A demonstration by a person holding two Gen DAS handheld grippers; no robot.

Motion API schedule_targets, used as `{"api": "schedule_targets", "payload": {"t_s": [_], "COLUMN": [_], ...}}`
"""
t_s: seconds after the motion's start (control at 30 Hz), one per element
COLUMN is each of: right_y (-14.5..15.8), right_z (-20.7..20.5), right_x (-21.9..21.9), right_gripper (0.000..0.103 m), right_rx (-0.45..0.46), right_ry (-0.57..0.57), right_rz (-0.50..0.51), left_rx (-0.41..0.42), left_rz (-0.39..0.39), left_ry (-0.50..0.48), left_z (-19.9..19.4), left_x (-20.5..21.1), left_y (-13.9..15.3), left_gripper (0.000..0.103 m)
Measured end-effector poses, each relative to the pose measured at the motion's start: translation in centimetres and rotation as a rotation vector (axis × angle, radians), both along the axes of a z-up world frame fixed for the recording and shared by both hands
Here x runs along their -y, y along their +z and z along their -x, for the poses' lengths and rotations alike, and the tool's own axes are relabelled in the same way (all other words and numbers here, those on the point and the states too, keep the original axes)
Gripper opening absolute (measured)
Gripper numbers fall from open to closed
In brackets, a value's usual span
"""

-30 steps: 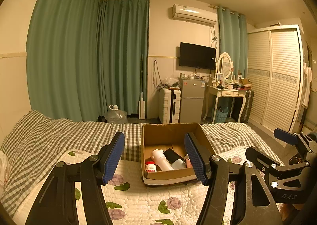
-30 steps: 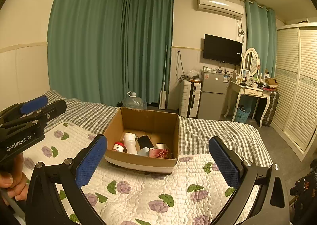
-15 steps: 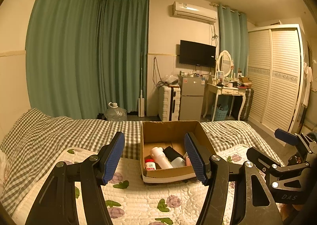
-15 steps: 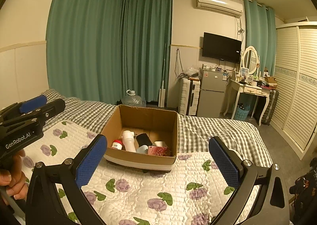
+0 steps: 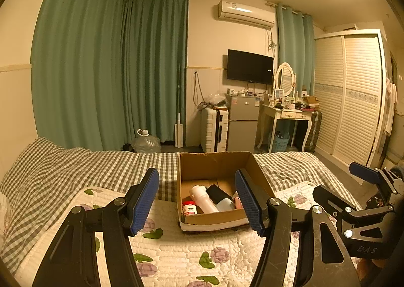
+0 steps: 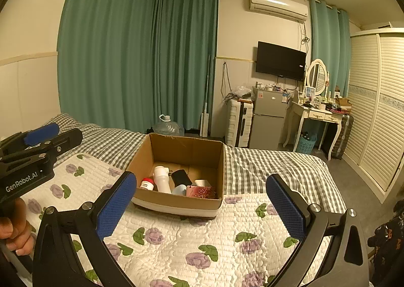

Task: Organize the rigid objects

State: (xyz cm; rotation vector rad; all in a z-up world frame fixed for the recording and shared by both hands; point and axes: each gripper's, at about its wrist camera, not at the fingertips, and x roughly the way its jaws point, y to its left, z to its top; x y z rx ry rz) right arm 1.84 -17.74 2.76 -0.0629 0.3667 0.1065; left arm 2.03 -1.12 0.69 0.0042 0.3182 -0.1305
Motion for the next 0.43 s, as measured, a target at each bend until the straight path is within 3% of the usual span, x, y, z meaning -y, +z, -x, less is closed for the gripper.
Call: {"api": "schedule_targets", "payload": {"t_s": [0.43], "right_y": [-0.45], "right_z": [-0.07], "right_x": [0.14], "right_gripper": [0.103], "right_rx": [-0.010], "right_ry": [-0.002], "right_rz": [-0.001], "left_rx": [0.005], "left_rz": [0.003], "left_ry": [0.007], "left_z": [-0.14], "left_x": [-0.19], "left_y": [-0.12], "left_gripper": [0.066]}}
